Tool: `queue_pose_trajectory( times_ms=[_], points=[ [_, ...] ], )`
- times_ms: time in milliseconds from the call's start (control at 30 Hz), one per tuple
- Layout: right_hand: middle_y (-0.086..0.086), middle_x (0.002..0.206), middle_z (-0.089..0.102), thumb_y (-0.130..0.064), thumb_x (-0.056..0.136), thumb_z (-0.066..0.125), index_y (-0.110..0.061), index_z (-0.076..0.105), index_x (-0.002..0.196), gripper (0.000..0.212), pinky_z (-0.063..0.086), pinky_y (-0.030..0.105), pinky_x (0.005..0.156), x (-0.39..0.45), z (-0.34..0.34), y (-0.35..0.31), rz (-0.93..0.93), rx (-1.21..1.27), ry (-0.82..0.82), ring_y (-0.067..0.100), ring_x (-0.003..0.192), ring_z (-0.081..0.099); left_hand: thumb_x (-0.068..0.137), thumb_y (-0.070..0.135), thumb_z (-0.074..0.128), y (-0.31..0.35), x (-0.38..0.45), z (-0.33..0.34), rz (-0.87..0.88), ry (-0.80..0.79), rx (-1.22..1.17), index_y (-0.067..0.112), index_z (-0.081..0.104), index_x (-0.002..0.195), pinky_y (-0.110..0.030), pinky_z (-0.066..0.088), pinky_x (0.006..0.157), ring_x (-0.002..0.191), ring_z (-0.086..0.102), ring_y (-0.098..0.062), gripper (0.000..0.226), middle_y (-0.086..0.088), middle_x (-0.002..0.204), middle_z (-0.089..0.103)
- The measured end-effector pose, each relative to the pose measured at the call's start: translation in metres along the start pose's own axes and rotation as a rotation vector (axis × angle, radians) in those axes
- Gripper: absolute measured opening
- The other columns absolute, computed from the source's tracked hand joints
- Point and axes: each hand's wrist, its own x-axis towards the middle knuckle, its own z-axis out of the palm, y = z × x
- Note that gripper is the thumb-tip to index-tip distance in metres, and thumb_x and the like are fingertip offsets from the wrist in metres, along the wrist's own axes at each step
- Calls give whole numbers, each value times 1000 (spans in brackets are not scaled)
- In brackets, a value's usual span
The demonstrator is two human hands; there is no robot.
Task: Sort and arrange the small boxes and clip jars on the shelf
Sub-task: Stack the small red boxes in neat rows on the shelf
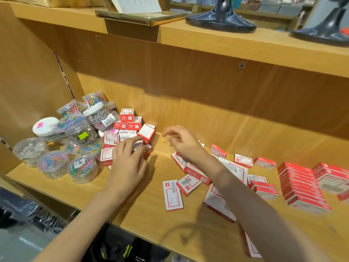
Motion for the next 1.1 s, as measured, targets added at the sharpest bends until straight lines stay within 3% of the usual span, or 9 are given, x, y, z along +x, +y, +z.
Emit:
queue_pose_trajectory(
  times_ms=[100, 167, 333, 433, 633, 800, 867, 1000, 1100],
  points=[
    [-6, 107, 61, -13, 93, 50, -22, 63, 100, 17, 53, 37, 80, -31, -37, 8, 132, -39, 30, 19, 87, 61, 83, 17, 50, 13, 1, 5, 20, -57, -87, 11, 62, 100, -40, 37, 90, 111, 42, -24, 21, -10, 121, 52],
    [-3, 109, 61, -19, 91, 56, -21, 61, 102, 13, 48, 32, 88, -56, -65, 20, 148, -176, 24, 16, 98, 58, 85, 23, 50, 27, 1, 10, 22, -102, -150, 14, 63, 102, -40, 39, 89, 112, 44, -22, 23, -7, 122, 53],
    [-13, 114, 48, -43, 71, 74, -31, 43, 123, 62, 35, 23, 82, -121, -104, 50, 327, -413, -187, 8, 105, 46, 84, 51, 34, 63, 7, 23, 122, -265, -328, 22, 53, 122, -32, 33, 97, 122, 34, -12, 52, 4, 136, 42],
    [-14, 113, 48, -36, 70, 78, -27, 45, 122, 62, 37, 21, 84, -135, -97, 64, 250, -421, -60, 8, 106, 46, 75, 59, 33, 79, 18, 38, 242, -401, -310, 25, 47, 129, -41, 26, 105, 130, 21, -15, 65, 4, 144, 33],
    [-10, 100, 60, -20, 64, 83, -27, 49, 107, 55, 53, 25, 66, -159, -117, 58, 336, -17, 287, 7, 88, 60, 77, 53, 63, 89, 46, 47, 351, -751, -113, 35, 35, 136, -43, 13, 112, 139, 2, -16, 68, 11, 151, 17],
    [4, 89, 70, -53, 43, 84, -26, 63, 97, 64, 51, 28, 63, -187, -142, 60, 402, 746, 441, 14, 74, 66, 76, 46, 67, 100, 62, 47, 373, -798, -24, 36, 28, 139, -43, 10, 111, 139, 5, -18, 75, 9, 152, 17],
    [6, 90, 70, -44, 65, 70, -18, 63, 99, 43, 56, 34, 71, -194, -145, 61, 419, 960, 445, 18, 79, 68, 72, 48, 70, 103, 66, 51, 366, -794, -26, 33, 31, 137, -42, 17, 109, 135, 13, -19, 78, 7, 147, 26],
    [8, 80, 72, -10, 85, 57, -7, 60, 100, 15, 58, 30, 57, -199, -141, 56, 532, 850, 521, 19, 69, 69, 58, 64, 71, 105, 70, 51, 295, -724, -78, 33, 39, 130, -39, 29, 103, 125, 29, -21, 85, 5, 131, 42],
    [6, 77, 73, -11, 86, 59, -5, 62, 99, 15, 52, 33, 61, -208, -146, 57, 561, 662, 592, 18, 63, 66, 56, 64, 73, 122, 67, 44, 279, -692, -165, 33, 43, 128, -33, 31, 98, 117, 34, -19, 83, 6, 123, 45]
  ],
)
